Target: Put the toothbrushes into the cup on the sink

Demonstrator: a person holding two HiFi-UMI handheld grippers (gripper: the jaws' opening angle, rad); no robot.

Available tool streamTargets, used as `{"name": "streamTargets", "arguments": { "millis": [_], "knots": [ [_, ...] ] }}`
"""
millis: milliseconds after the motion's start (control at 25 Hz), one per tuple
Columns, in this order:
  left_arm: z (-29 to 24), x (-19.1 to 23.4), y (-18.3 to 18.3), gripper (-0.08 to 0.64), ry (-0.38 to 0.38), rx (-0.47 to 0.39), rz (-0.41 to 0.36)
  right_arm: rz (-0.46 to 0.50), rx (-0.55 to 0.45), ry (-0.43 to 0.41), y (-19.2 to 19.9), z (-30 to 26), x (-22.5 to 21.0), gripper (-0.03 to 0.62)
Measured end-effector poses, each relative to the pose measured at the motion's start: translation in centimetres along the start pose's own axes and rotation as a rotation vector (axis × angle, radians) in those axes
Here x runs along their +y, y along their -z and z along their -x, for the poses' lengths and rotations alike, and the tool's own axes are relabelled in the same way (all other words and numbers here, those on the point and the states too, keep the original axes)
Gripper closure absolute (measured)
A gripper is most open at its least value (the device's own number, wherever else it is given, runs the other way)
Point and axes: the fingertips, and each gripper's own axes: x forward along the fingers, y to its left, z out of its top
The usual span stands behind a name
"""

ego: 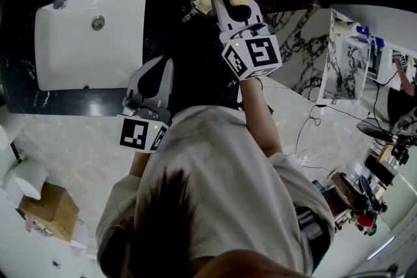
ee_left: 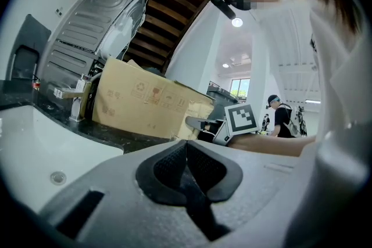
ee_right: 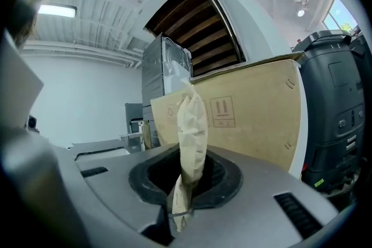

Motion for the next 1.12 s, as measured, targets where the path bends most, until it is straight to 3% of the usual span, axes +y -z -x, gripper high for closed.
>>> {"name": "streamTargets", "arguments": {
  "millis": [440, 720, 880, 1120],
  "knots": [
    [0.4, 0.0, -0.2, 0.545, -0.015, -0.006, 0.0, -0.049, -0.01, 0.03, 0.4, -0.9, -2.0, 0.549],
    [0.7, -0.2, -0.2, 0.545, -0.018, -0.005, -0.001, -0.064, -0.013, 0.004, 0.4, -0.8, -1.9, 0.547],
    [0.7, -0.3, -0.3, 0.545, -0.019, -0.007, 0.002, -0.076, 0.03, 0.018, 1.2, -0.8, -2.2, 0.447],
    [0.7, -0.2, -0.3, 0.545, -0.018, -0.005, 0.003, -0.09, 0.06, 0.009, 2.1, -0.4, -1.8, 0.41]
  ]
}}
